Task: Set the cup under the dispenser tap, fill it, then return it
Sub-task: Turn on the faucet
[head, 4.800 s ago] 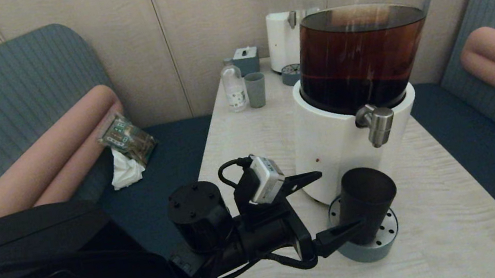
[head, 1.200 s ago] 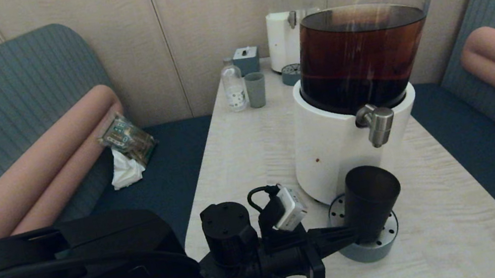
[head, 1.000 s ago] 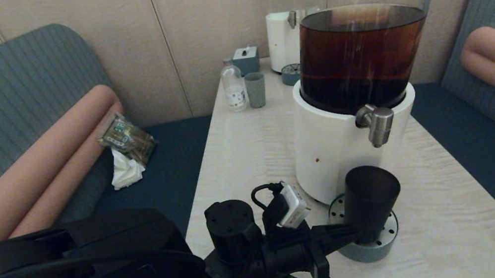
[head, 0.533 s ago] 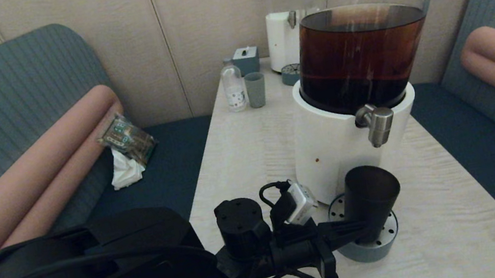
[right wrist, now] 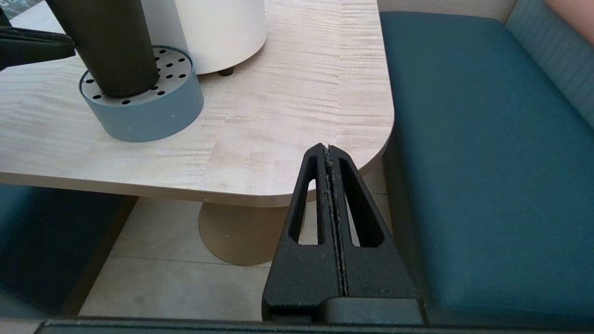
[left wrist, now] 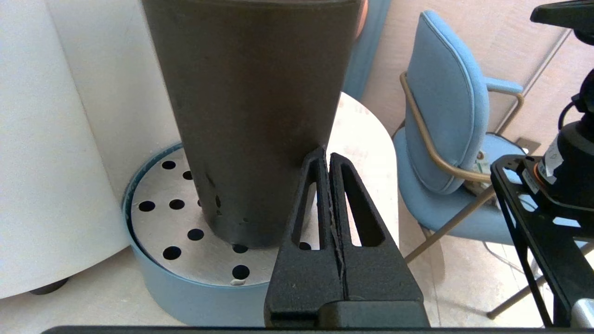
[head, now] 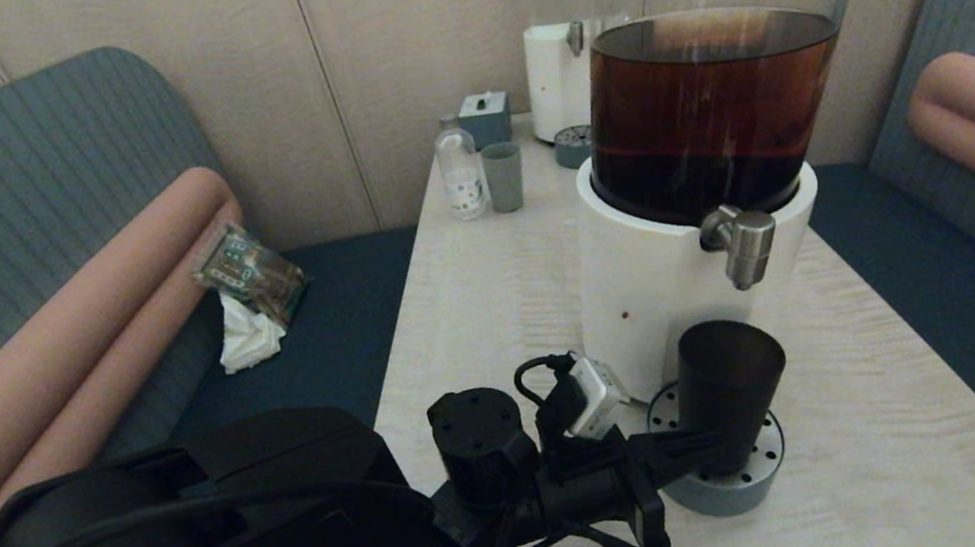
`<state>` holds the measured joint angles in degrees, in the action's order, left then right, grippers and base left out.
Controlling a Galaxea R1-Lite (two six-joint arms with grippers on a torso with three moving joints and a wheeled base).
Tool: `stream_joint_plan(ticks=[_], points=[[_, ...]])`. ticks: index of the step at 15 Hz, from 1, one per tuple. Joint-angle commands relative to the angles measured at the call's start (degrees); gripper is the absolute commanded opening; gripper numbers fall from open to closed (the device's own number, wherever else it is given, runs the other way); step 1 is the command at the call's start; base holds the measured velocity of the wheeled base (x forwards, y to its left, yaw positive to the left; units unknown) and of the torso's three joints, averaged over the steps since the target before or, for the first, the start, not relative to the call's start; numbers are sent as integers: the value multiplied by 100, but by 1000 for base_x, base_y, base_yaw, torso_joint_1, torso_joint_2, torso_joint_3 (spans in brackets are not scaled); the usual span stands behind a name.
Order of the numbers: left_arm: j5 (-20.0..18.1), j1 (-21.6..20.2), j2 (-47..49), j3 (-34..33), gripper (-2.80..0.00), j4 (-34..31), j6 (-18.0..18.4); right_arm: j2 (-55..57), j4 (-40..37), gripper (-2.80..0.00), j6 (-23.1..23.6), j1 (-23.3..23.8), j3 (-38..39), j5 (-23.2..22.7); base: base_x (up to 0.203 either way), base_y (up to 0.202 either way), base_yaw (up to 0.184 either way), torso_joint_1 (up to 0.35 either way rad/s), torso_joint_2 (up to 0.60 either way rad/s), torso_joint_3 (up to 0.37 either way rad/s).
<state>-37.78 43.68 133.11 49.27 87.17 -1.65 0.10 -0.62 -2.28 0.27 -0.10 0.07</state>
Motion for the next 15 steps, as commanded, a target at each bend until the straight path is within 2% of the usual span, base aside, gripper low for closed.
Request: stream_joint_plan(ticks=[1,10,15], points=[[-19,0,13,12,-280,49,-2,0,1,-280,-1,0,1,-5,0,0,0,0,0,0],[-21,0,40,45,-280,49,-2,0,1,-280,-1,0,1,-5,0,0,0,0,0,0],[-108,9,-336,-353,-280,49,6,6,1,-280,-1,0,1,0,0,0,0,0,0,0]])
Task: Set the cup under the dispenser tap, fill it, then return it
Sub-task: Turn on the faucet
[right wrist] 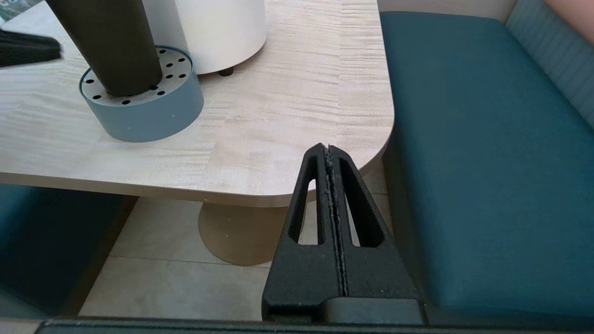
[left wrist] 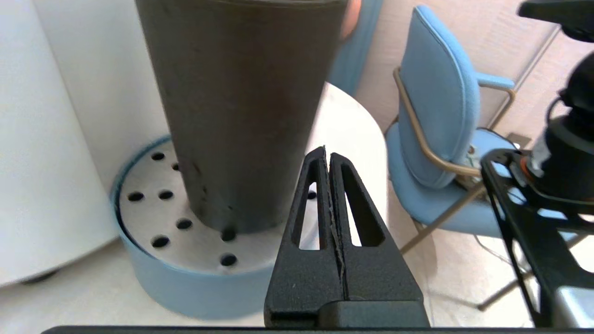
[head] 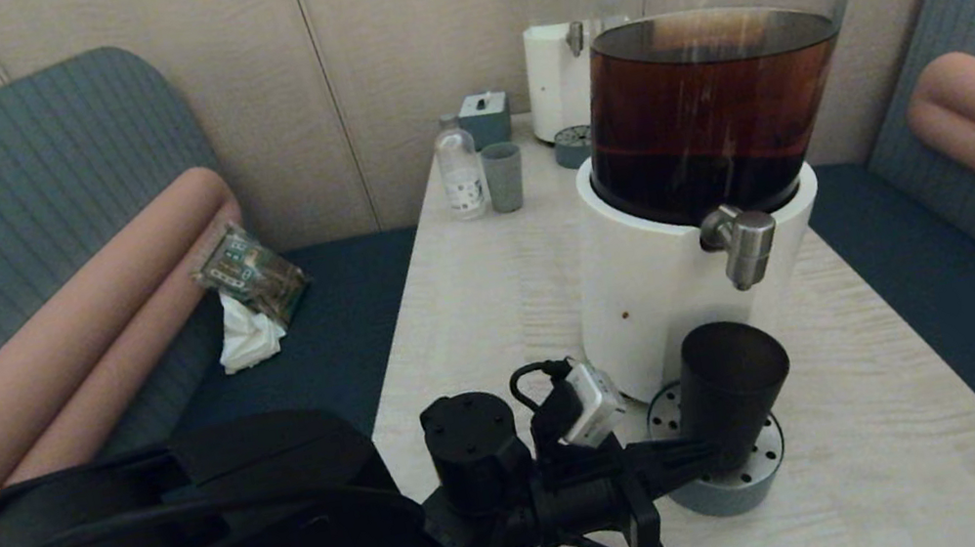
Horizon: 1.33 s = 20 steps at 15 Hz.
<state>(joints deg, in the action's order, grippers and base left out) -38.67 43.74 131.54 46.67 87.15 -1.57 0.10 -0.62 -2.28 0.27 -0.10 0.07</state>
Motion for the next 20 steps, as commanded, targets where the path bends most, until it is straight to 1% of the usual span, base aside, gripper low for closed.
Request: stream_joint_plan(ticks=[1,4,5,6,8,10,12,15,17,20], points=[[-12,3,-300,-141,-280,51,-3,5,1,-280,-1,0,1,1,0,0,0,0,0,0],[61,0,-850,-245,-280,51,7,2,1,-280,-1,0,1,-4,0,0,0,0,0,0],[160,-10,-1091,-220,-280,51,7,8,1,-280,-1,0,1,-5,0,0,0,0,0,0],[360,-39,-1333,-199,-280,51,-4,8,1,-280,-1,0,1,-1,0,0,0,0,0,0],[721,-242,-1861,-165,-280,51,-39,4,1,-280,-1,0,1,1,0,0,0,0,0,0],[1112,-555,-2382,-196,-280,51,-87,1,1,-280,-1,0,1,-5,0,0,0,0,0,0],[1375,-935,-2733,-429,-280,51,-166,8,1,-280,-1,0,1,-7,0,0,0,0,0,0],[1455,-1079,-2776,-1062,-280,51,-195,8,1,-280,-1,0,1,1,0,0,0,0,0,0],[1467,-1087,-2766,-1270,-280,51,-211,1,1,-280,-1,0,1,0,0,0,0,0,0,0],[1481,-1087,-2816,-1404,-280,51,-221,-1,1,-280,-1,0,1,-7,0,0,0,0,0,0]])
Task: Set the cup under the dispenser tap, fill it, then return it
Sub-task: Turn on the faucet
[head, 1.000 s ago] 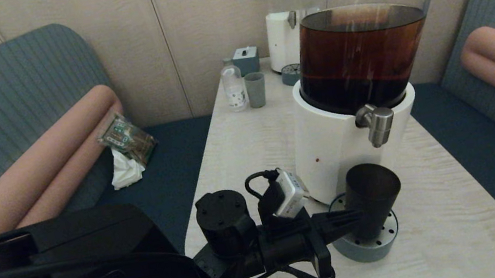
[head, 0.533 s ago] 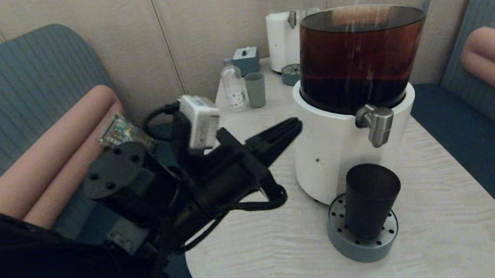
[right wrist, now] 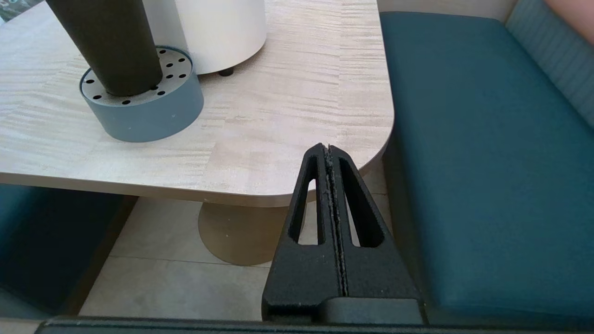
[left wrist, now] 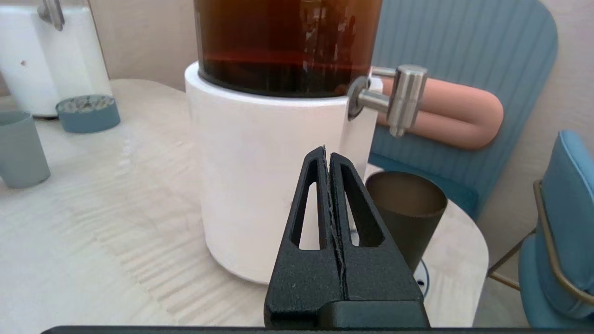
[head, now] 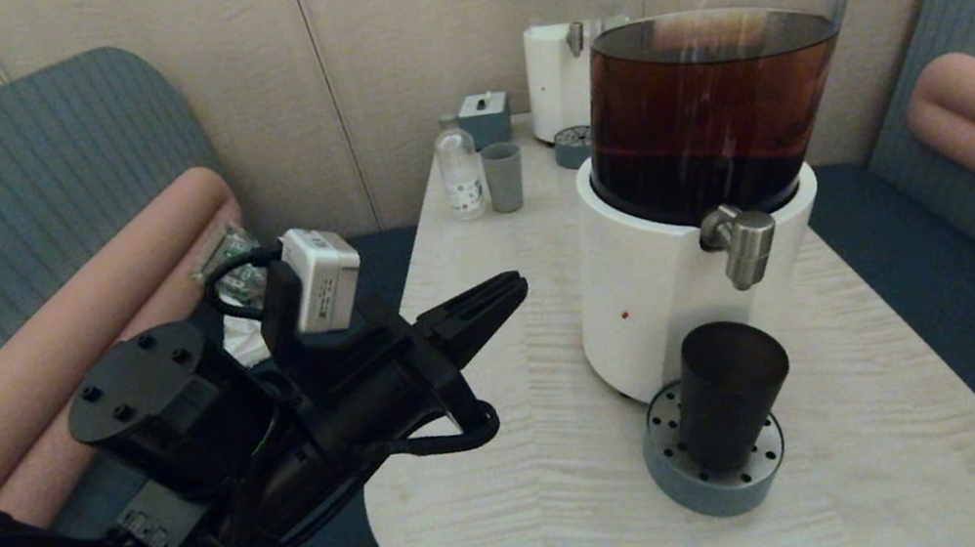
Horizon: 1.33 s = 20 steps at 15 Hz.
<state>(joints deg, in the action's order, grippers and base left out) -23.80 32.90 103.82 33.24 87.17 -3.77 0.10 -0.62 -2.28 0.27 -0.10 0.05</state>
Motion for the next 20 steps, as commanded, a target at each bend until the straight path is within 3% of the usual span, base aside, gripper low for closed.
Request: stream_joint_plan(ticks=[1,4,8,14,18,20], points=[[76,-22,-86,-108,-280,49,-4,6,1,-280,-1,0,1,-3,0,0,0,0,0,0],[690,-267,-338,-212,-280,49,-68,8,1,-280,-1,0,1,-2,0,0,0,0,0,0],[1350,-1211,-1158,-344,-280,-25,-60,0,1,-280,-1,0,1,3,0,0,0,0,0,0],[1431,-2736,-3951,-1249,-280,-1357,-17,-1,1,-280,-1,0,1,-3,0,0,0,0,0,0],[1433,-3115,-5892,-1905,-280,-2399,-8,8,1,-280,-1,0,1,2,0,0,0,0,0,0],[1432,-3228,-6923,-1985,-280,-3276,-7,7,1,-280,-1,0,1,3,0,0,0,0,0,0]])
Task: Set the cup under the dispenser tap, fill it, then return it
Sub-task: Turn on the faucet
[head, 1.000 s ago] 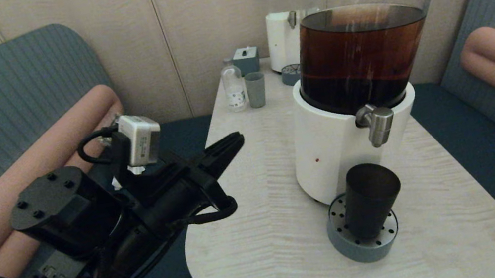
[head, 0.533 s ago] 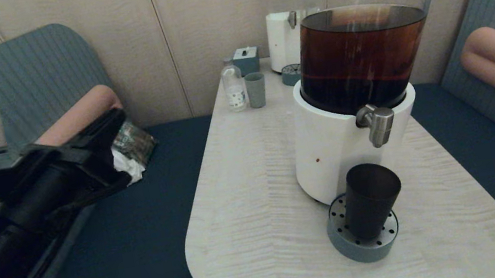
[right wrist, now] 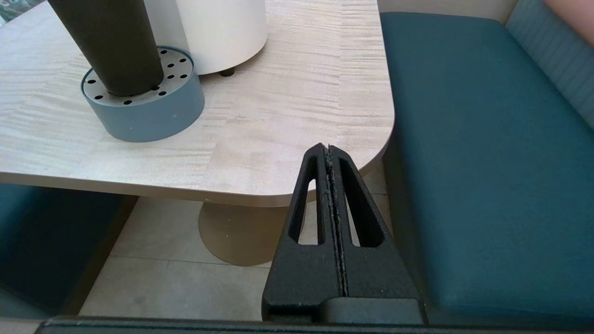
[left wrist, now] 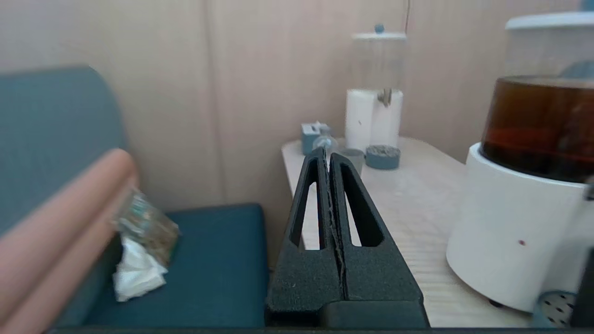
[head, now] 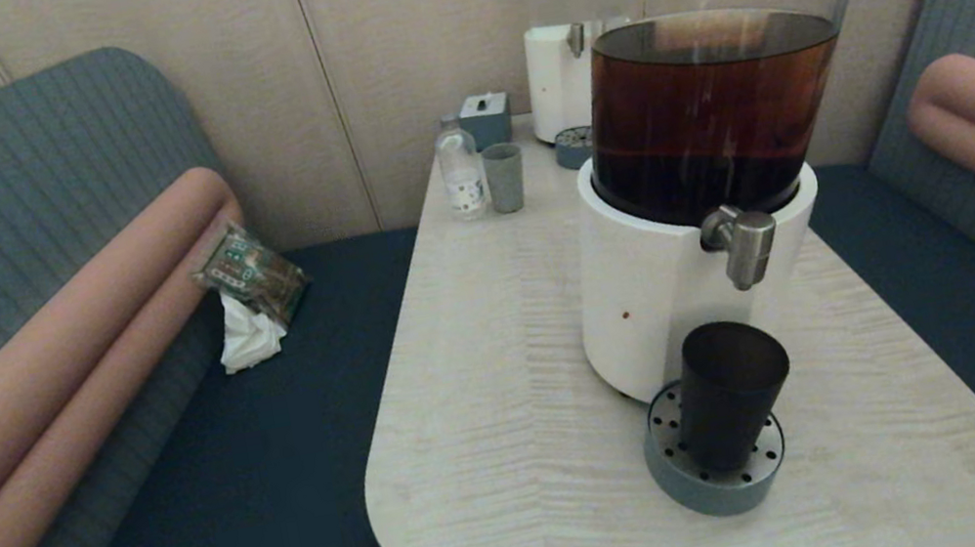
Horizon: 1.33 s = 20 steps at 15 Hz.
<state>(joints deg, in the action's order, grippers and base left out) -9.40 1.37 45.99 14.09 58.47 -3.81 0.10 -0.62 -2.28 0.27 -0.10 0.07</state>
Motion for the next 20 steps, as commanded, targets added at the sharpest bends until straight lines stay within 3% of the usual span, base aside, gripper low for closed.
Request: stream_joint_plan(ticks=[1,3,7,18,20], points=[[-5,-129,-1530,-66,-280,-894,-3,8,1,-280,-1,0,1,-7,0,0,0,0,0,0],[-19,-315,-2158,-60,-280,-1654,-9,1,1,-280,-1,0,1,-1,0,0,0,0,0,0],[-219,-612,-2959,-102,-280,-2513,-70,-1,1,-280,-1,0,1,-3,0,0,0,0,0,0],[-168,-602,-2990,-1100,-280,-2652,-11,-1,1,-280,-1,0,1,-1,0,0,0,0,0,0],[-23,-354,-2986,-1098,-280,-2713,87,5,1,-280,-1,0,1,1,0,0,0,0,0,0]])
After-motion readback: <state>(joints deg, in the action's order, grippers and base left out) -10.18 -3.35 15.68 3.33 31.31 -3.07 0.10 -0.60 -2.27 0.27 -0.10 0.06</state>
